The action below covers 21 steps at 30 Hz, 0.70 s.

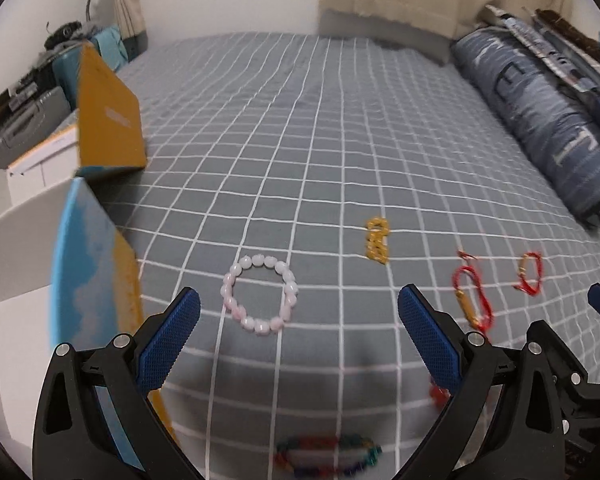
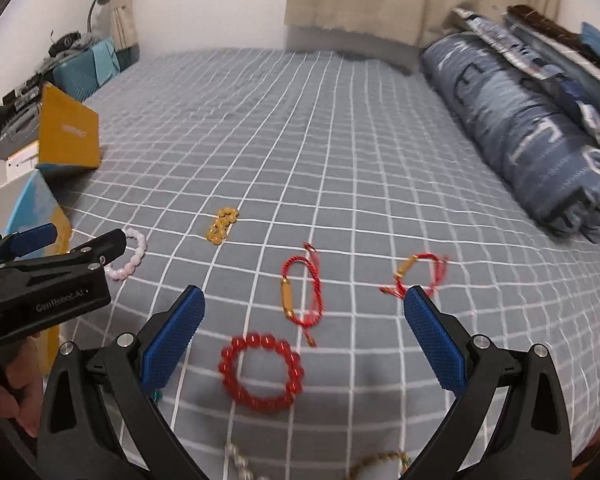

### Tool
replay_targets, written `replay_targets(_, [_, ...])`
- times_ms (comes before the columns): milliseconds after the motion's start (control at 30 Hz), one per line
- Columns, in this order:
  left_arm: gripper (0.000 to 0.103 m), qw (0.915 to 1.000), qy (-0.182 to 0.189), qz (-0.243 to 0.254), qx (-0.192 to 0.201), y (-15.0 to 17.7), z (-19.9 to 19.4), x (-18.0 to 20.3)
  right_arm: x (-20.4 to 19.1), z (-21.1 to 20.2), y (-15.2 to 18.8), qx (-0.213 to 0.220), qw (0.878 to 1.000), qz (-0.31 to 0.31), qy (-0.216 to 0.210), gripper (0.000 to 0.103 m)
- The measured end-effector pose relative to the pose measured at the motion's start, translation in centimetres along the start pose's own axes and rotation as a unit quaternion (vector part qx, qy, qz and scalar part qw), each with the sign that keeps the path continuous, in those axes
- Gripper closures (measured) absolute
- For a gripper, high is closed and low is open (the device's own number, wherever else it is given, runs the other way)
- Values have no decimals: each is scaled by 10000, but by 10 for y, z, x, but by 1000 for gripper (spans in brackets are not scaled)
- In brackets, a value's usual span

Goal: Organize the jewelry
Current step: 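Grasp the pink-white bead bracelet with the left tool while the right tool grasps a red cord bracelet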

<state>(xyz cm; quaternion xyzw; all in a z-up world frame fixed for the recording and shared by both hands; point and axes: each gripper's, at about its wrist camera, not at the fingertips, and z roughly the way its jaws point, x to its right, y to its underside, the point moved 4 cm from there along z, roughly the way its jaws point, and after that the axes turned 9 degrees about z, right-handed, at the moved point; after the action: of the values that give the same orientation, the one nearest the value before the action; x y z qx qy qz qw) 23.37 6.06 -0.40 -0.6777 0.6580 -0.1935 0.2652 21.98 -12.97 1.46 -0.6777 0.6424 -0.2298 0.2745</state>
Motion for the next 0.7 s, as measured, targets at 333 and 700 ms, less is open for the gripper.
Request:
replay_targets(333, [6, 9979, -289, -134, -561, 3, 72, -19, -5, 88, 1, -737, 9971, -62, -152, 10])
replay_targets(700, [14, 9954, -153, -386, -866, 13, 99, -37, 3, 125, 9, -1262, 9913, 215, -298, 35])
